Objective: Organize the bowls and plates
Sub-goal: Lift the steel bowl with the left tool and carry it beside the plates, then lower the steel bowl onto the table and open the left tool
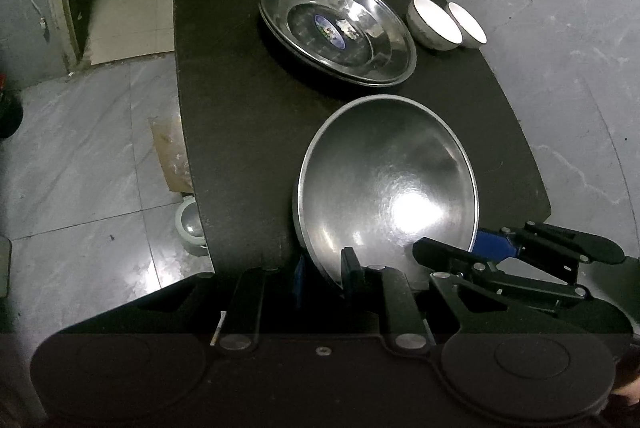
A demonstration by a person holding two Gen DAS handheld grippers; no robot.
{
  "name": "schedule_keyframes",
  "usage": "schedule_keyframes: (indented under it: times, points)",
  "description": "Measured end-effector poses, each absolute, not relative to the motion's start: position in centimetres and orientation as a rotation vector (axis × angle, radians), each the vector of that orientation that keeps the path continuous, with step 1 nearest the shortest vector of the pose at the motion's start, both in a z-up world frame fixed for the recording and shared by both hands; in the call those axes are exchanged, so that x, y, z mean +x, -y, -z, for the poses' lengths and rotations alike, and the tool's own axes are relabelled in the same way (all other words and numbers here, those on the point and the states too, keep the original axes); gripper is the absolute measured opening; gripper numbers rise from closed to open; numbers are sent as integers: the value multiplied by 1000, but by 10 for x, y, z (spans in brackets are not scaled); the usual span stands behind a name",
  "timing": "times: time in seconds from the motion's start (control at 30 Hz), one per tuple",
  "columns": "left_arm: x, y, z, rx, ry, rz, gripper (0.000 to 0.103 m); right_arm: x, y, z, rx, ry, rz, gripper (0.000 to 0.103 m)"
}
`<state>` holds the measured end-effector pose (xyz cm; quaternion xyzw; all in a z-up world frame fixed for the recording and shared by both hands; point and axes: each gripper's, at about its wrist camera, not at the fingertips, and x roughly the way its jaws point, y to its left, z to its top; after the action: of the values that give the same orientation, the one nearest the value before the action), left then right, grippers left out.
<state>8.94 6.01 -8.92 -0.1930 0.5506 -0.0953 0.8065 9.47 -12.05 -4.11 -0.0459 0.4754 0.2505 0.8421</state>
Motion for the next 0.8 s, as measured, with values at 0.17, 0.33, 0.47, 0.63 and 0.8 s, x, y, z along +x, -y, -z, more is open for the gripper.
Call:
schedule_keyframes:
  times: [0.17,0.33,0.47,0.63,0.8]
  points:
    - [93,-59,91,-412,-1189,208,20,97,121,42,-87,-1016,-523,33]
    - [97,-59,92,-412,-1191,212,21,100,122,41,-83,-1019,-510,33]
    - [97,-60,91,-413,-1187,217,22,102,122,41,-77,-1014,-500,35]
    - [95,-62,83,-380,-1155,183,33,105,127,36,-63,-992,-467,40]
    - [92,-70,72,-384,-1115,144,56,108,137,30,-47,-960,-426,54]
